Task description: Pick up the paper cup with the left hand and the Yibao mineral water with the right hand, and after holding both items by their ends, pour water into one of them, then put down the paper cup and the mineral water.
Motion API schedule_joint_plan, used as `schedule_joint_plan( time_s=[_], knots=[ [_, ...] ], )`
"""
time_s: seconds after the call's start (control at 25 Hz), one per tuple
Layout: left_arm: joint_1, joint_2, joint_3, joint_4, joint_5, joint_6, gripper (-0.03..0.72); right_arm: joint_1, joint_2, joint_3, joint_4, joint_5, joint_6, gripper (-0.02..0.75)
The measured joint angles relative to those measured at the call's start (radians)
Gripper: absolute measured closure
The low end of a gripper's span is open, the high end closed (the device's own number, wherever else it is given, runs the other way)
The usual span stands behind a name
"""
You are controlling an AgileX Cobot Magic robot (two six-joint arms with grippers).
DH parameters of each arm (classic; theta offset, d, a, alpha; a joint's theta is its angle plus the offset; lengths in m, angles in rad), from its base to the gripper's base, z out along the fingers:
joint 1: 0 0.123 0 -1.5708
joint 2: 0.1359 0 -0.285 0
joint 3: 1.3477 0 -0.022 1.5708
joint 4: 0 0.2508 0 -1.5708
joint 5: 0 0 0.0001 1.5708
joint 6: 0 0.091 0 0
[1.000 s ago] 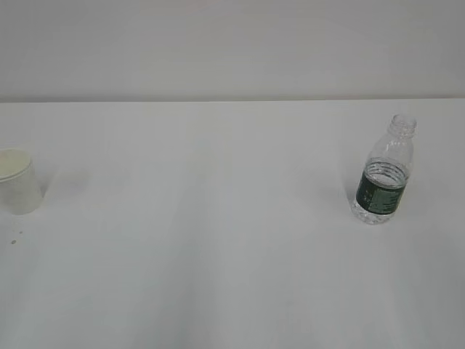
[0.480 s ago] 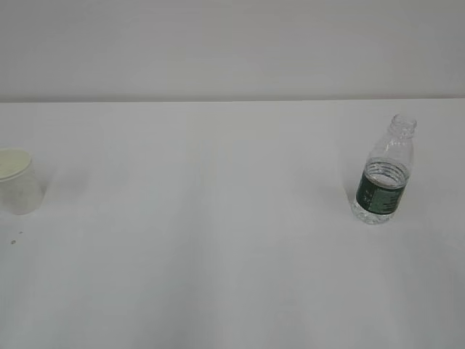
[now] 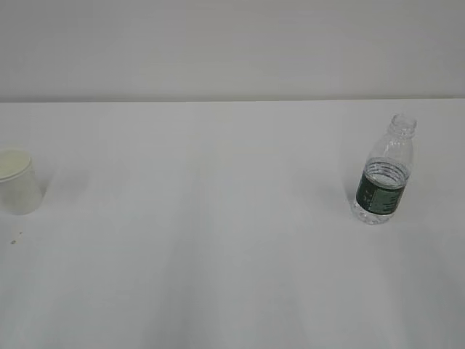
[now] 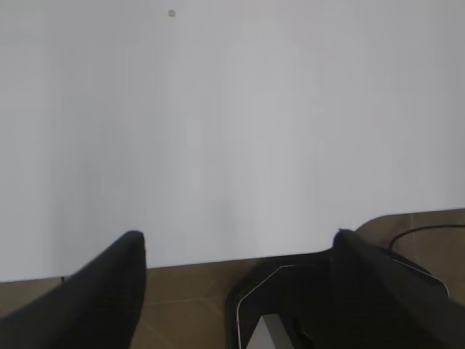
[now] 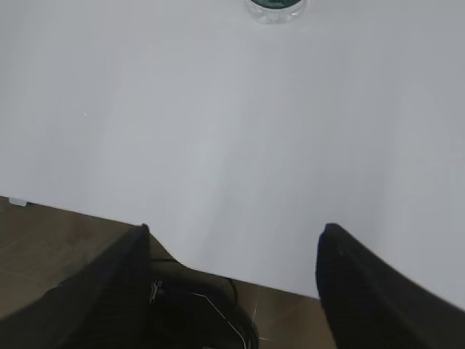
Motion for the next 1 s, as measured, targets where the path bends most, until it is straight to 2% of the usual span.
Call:
schedule_joint_plan(
  time_s=[0.2,0.6,1.0],
  knots=[
    [0.0,0.029,0.0,0.001,-0.038,0.0,0.106,0.0,0.06,0.0,0.019,-0.06,-0.024,0.202],
    [0.0,0.04,0.0,0.001,-0.057,0.0,0.123,0.0,0.251,0.002,0.038,-0.222,-0.047,0.201],
    [0.0,0.04,0.0,0.004,-0.075,0.0,0.115,0.0,0.303,0.095,0.096,-0.431,-0.055,0.202]
  ],
)
